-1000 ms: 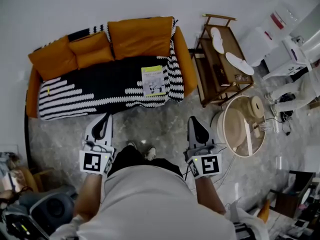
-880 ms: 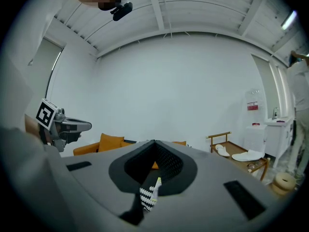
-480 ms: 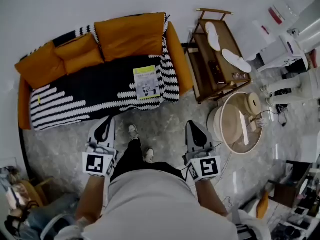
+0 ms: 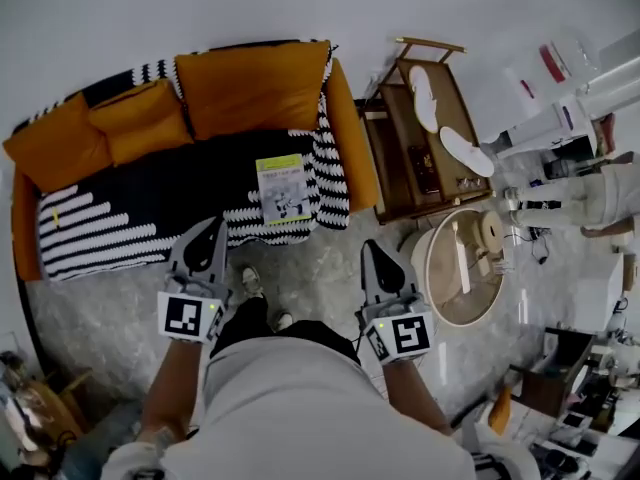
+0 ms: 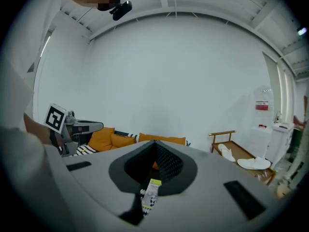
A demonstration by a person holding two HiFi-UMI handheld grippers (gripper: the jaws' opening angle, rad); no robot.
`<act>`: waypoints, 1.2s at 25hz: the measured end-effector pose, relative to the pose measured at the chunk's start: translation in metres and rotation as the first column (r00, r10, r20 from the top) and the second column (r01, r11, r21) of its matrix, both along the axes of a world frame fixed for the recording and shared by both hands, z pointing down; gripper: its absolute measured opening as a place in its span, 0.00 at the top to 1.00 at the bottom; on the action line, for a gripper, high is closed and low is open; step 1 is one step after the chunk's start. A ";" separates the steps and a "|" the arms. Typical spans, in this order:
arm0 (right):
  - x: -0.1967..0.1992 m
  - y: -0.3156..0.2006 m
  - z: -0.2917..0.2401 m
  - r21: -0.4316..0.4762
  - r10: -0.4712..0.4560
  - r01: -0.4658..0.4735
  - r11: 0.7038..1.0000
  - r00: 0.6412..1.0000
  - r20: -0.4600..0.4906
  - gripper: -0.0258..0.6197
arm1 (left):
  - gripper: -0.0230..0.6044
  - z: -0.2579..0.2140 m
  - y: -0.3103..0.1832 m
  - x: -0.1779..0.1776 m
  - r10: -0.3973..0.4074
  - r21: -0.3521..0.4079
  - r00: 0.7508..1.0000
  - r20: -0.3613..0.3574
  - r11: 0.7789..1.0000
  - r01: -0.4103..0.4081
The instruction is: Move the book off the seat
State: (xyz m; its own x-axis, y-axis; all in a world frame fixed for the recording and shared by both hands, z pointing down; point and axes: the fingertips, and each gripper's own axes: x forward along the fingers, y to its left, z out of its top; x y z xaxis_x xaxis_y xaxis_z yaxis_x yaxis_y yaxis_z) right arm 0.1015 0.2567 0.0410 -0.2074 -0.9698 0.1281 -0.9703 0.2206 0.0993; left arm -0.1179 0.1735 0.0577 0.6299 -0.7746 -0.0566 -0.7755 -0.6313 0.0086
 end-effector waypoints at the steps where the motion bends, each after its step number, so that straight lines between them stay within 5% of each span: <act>1: -0.002 -0.009 -0.003 0.000 0.007 -0.007 1.000 1.000 0.000 0.93 | 0.94 -0.001 -0.011 -0.003 0.005 -0.003 1.000 0.001 1.000 -0.005; 11: 0.026 -0.061 -0.006 -0.051 0.054 -0.054 0.997 0.998 0.014 0.93 | 0.94 0.002 -0.087 0.011 0.000 -0.054 1.000 0.019 0.999 0.001; 18: 0.064 -0.118 0.030 -0.116 -0.066 0.076 0.990 0.994 0.084 0.93 | 0.94 0.012 -0.115 0.056 -0.069 -0.073 0.996 0.065 0.995 0.074; 23: 0.077 -0.148 0.071 -0.186 -0.222 0.257 0.948 0.956 0.192 0.93 | 0.94 0.020 -0.128 0.074 -0.130 -0.094 0.988 0.089 0.986 0.138; 30: 0.089 -0.206 0.208 -0.397 -0.193 0.275 0.876 0.953 0.235 0.92 | 0.94 0.092 -0.144 0.071 -0.176 -0.209 0.979 0.101 0.959 0.193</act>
State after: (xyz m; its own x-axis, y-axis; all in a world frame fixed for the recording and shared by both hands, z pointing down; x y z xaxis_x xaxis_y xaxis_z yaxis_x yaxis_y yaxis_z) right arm 0.1901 0.0510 0.2485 -0.4809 -0.7526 0.4499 -0.8766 0.4241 -0.2276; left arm -0.0469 0.0293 0.1498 0.4705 -0.8658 0.1707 -0.8820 -0.4670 0.0622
